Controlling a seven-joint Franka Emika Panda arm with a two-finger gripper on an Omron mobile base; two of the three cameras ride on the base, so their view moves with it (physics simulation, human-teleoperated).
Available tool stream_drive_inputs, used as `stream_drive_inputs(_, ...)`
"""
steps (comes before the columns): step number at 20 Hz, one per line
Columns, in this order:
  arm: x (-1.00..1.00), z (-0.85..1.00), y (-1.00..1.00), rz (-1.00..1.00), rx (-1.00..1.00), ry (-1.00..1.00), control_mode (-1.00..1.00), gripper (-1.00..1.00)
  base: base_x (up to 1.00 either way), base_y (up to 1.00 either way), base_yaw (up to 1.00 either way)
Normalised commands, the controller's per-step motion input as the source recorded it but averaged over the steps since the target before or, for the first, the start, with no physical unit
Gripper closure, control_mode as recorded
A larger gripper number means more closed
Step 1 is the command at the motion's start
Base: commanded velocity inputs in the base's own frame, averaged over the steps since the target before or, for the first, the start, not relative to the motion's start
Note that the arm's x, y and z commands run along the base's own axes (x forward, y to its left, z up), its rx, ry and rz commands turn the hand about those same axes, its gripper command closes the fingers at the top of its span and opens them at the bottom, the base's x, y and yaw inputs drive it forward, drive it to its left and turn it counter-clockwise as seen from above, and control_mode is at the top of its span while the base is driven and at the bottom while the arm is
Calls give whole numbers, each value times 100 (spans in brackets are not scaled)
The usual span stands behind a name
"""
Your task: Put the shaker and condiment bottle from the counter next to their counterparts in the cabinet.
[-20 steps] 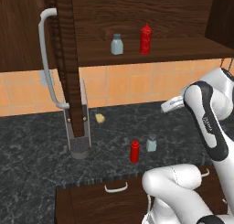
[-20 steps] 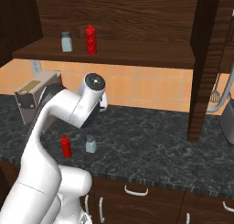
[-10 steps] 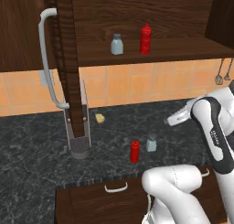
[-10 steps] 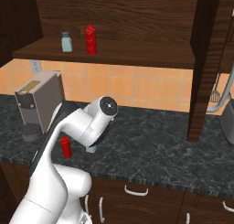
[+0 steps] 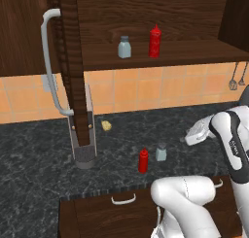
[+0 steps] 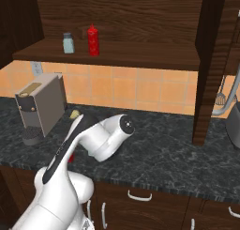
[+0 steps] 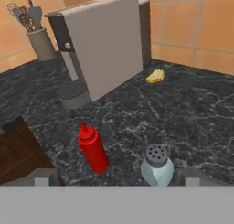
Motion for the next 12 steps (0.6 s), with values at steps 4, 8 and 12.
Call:
stream_drive_inputs(4,0,-61,-1,24,0,-6,-100,-100,0,0,0)
stream_drive_inputs(8,0,-52,0,20,0,-13,-100,-100,0,0,0)
stream_drive_inputs(12,0,-41,-1,4,0,-8,-100,-100,0,0,0)
